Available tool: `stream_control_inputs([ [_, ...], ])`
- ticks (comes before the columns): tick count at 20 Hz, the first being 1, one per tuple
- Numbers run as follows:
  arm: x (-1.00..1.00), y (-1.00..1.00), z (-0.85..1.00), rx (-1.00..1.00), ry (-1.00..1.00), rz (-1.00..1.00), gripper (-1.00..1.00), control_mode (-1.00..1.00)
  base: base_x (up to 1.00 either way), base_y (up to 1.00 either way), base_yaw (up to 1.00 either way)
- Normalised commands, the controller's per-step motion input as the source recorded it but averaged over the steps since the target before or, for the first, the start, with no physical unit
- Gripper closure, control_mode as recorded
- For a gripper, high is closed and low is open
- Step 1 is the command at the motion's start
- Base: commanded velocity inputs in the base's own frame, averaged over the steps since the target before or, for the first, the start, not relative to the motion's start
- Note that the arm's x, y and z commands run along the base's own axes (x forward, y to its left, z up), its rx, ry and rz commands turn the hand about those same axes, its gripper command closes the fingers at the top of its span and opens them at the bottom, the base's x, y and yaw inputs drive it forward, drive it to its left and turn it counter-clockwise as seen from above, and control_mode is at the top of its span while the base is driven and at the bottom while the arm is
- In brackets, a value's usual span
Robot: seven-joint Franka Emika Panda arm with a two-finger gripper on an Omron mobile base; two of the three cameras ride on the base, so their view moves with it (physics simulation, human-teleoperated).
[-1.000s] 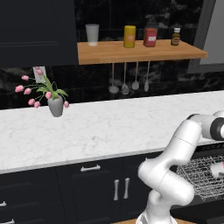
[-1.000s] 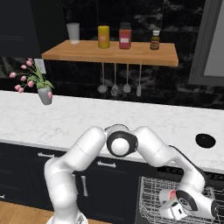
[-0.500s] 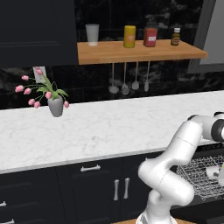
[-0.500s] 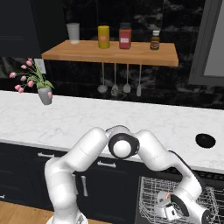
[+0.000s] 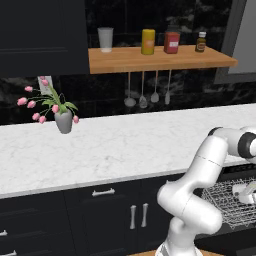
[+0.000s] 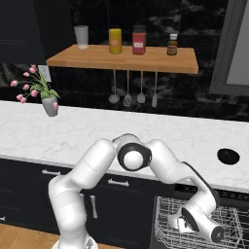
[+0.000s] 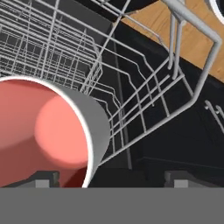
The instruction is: Pick up the cup and bowl from the counter, place them in the dishwasher, and close the dishwasher door.
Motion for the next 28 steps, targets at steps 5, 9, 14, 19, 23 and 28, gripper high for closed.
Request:
stream_control_inputs([
  [5,0.0,-0.18,0.0,0.0,0.06,-0.14,-1.0,-1.0,0.0,0.0,0.0],
  [9,0.03,-0.16,0.0,0.0,0.24,-0.13,-1.0,-1.0,0.0,0.0,0.0],
  [14,0.06,-0.07,0.0,0.0,0.32,-0.09,-1.0,-1.0,0.0,0.0,0.0],
  [19,0.05,0.0,0.0,0.0,0.34,-0.07,-1.0,-1.0,0.0,0.0,0.0],
  [23,-0.01,-0.01,0.0,0.0,0.16,-0.06,-1.0,-1.0,0.0,0.0,0.0],
  [28,-0.54,-0.21,0.21,0.0,0.01,-0.08,-1.0,-1.0,0.0,0.0,0.0],
])
